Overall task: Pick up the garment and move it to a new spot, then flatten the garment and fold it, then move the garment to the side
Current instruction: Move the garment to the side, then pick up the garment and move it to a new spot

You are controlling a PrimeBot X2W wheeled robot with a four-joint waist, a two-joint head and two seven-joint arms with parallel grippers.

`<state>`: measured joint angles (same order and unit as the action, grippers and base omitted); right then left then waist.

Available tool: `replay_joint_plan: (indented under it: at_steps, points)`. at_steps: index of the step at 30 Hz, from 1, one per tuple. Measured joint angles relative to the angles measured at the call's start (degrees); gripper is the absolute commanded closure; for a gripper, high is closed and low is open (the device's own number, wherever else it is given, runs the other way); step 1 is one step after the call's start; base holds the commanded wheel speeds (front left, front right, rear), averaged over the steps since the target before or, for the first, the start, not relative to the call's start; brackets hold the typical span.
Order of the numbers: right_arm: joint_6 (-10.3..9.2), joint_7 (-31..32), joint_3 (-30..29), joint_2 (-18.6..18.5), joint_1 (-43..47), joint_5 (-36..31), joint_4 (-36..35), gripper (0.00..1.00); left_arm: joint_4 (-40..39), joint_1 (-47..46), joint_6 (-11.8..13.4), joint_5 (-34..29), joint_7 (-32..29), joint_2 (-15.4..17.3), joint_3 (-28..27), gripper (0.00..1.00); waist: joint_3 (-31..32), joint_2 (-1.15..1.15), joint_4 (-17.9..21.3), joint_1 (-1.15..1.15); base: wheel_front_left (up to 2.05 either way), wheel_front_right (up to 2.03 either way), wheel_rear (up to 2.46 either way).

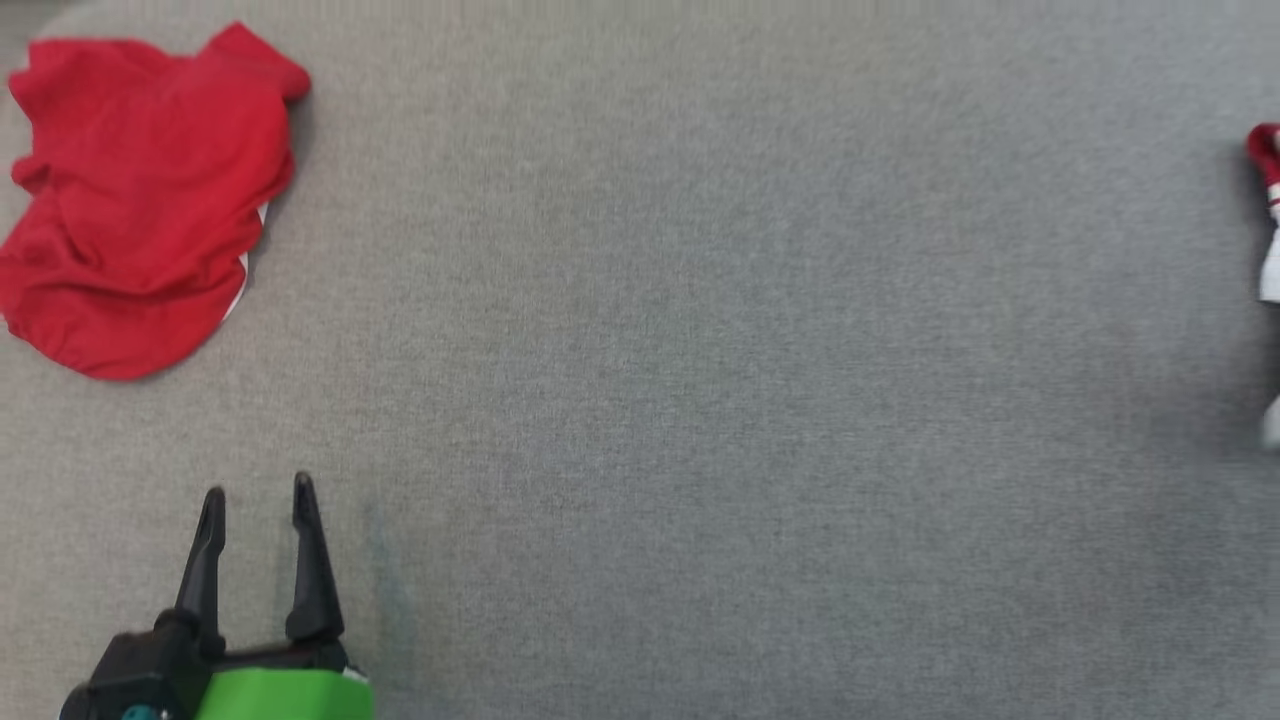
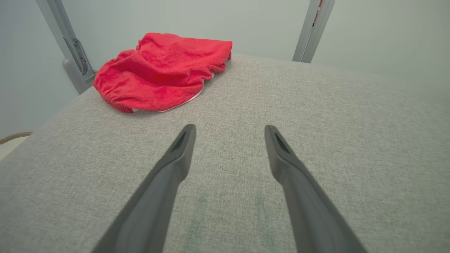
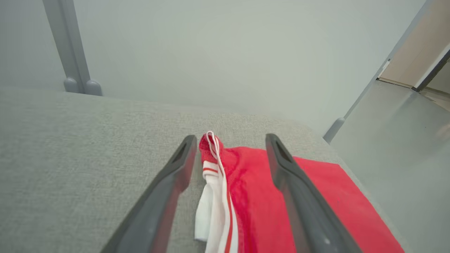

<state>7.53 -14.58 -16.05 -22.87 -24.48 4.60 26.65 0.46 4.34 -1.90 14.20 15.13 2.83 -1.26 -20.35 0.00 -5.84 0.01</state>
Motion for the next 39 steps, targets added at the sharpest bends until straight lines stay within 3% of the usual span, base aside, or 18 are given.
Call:
replay_joint_plan:
  at_steps: [8, 12, 17, 24, 39]
  points:
    - [0.0, -0.5, 1.9, 15.3, 22.9, -7.0, -18.5, 0.0, 1.8, 7.7, 0.0, 0.4, 0.0, 0.0, -2.7, 0.0, 10.0, 0.0, 2.2, -0.01, 0.0, 0.0, 0.0]
    - [0.0, -0.5, 4.4, 18.9, 30.3, -7.9, -25.0, 0.0, 1.7, 10.8, 0.2, 0.5, 0.0, 0.0, -2.8, 0.0, 14.8, 0.0, 3.3, -0.01, 0.0, 0.0, 0.0]
    - [0.0, -0.5, 3.5, 19.9, 35.1, -7.2, -27.5, 0.0, 2.7, 11.3, 0.0, 0.5, 0.0, 0.0, -2.2, 0.0, 19.4, 0.0, 4.3, -0.01, 0.0, 0.0, 0.0]
    - [0.0, -0.5, 3.0, 20.0, 37.3, -3.8, -25.9, 0.0, 3.8, 11.2, -0.6, 0.4, 0.0, 0.0, -0.8, 0.0, 23.3, 0.0, 4.7, -0.01, 0.0, 0.0, 0.0]
    - [0.0, -0.5, 3.6, 20.0, 37.4, -2.9, -25.4, 0.0, 4.7, 10.9, -1.9, -0.6, 0.0, 0.0, -0.4, 0.0, 22.6, 0.0, 4.2, -0.01, 0.0, 0.0, 0.0]
